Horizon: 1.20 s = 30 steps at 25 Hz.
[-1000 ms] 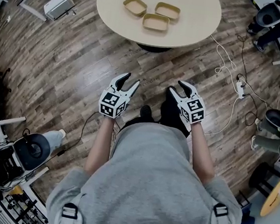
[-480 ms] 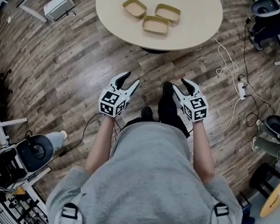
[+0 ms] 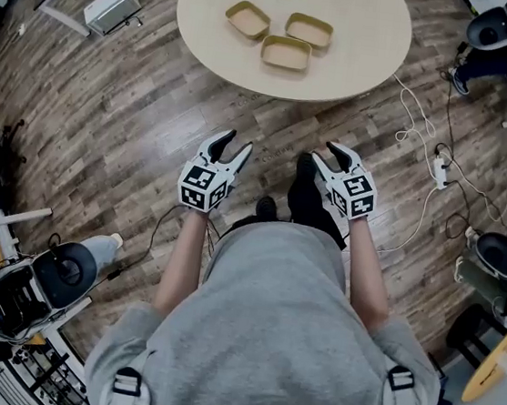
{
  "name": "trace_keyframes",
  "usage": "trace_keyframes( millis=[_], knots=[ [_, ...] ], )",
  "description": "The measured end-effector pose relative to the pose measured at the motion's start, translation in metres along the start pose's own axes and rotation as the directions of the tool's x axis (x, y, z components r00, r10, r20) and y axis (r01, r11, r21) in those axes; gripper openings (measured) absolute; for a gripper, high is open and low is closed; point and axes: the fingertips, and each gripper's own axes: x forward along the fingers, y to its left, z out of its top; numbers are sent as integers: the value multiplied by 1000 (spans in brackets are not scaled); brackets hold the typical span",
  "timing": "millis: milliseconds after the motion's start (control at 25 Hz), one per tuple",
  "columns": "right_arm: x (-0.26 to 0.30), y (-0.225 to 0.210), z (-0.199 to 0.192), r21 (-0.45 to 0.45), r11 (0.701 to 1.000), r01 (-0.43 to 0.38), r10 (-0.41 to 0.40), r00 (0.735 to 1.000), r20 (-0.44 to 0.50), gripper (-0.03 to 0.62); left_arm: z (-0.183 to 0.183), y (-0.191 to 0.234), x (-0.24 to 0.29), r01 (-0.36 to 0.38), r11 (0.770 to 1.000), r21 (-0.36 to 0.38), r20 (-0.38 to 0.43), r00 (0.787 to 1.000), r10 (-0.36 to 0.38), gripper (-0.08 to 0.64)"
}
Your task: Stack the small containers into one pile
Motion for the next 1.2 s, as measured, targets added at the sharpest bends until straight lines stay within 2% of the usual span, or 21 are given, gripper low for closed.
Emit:
trace_keyframes(
  millis=[320,840,1200],
  knots=[
    [20,-40,21,-3,999,-32,32,999,3,178,21,10,30,-32,999,-19,-4,999,32,212],
    [65,-108,52,-30,990,-137,136,991,-8,173,55,30,84,-138,989,-52,-2,990,138,212],
    [98,-147,78,-69,968,-240,238,971,-32,164,71,40,111,-234,966,-105,1,972,236,210]
  ],
)
